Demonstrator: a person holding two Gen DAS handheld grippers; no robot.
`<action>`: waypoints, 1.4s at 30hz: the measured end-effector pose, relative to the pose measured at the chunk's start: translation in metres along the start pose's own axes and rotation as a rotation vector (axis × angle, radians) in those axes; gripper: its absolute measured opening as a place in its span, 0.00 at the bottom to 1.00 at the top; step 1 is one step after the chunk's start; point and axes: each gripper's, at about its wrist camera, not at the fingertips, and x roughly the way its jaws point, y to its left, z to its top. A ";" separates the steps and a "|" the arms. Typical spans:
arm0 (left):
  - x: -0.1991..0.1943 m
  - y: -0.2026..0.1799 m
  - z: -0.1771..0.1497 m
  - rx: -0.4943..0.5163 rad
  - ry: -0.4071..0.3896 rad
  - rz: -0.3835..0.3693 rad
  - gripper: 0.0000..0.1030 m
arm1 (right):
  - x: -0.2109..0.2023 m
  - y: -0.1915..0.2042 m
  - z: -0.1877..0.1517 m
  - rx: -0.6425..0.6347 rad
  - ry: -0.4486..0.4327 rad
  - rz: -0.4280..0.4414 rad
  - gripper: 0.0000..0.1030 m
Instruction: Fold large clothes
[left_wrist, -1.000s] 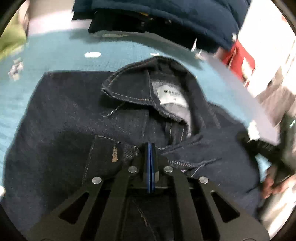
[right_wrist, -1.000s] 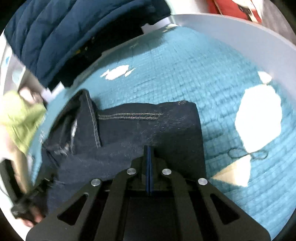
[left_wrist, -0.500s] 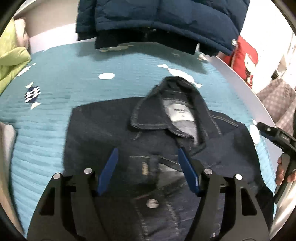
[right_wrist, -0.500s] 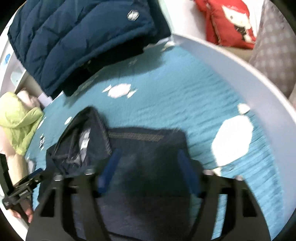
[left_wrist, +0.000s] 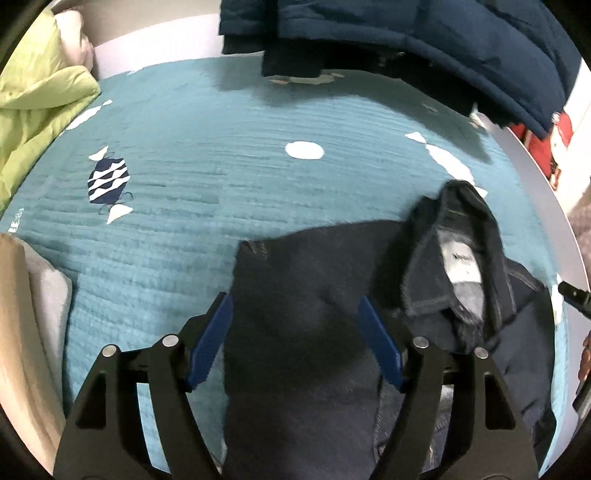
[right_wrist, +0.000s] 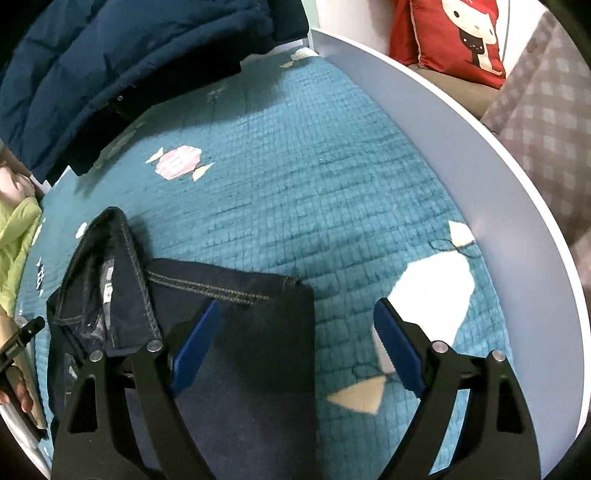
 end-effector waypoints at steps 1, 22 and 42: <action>0.002 0.002 0.004 -0.003 0.005 0.009 0.70 | 0.004 0.001 0.002 0.006 0.011 -0.001 0.79; 0.064 0.034 0.025 -0.053 0.118 0.073 0.57 | 0.066 0.020 0.014 -0.072 0.112 -0.110 0.57; 0.040 0.001 0.015 0.027 0.020 0.153 0.14 | 0.029 0.054 -0.010 -0.170 -0.029 -0.264 0.12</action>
